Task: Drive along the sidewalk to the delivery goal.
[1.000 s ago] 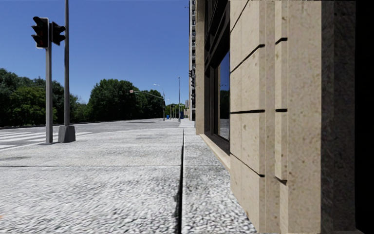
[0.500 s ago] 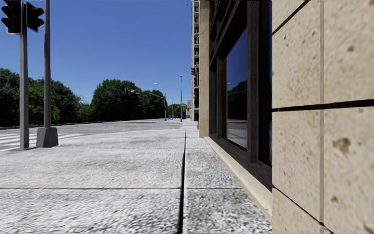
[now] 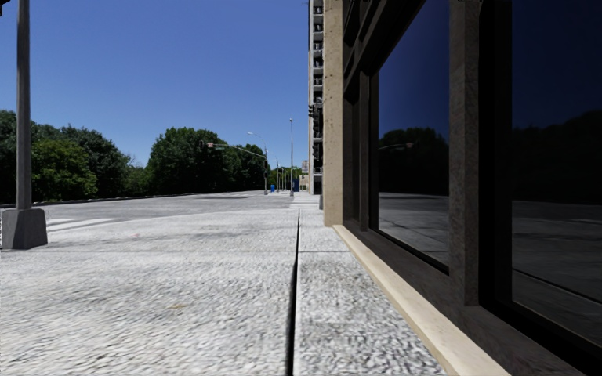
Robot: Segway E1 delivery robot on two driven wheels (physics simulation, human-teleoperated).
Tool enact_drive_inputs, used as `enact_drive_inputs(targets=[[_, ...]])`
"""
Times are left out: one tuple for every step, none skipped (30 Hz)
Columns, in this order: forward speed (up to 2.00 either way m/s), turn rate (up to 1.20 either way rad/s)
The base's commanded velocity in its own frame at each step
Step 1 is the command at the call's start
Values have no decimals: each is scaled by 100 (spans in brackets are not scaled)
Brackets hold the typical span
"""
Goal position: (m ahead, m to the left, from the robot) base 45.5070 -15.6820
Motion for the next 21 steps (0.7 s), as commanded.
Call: enact_drive_inputs(targets=[[192,0],[192,0],[192,0],[192,0],[192,0],[192,0],[192,0],[192,0],[192,0],[192,0],[192,0],[192,0],[192,0],[192,0],[192,0],[192,0],[192,0],[192,0],[192,0],[192,0],[192,0]])
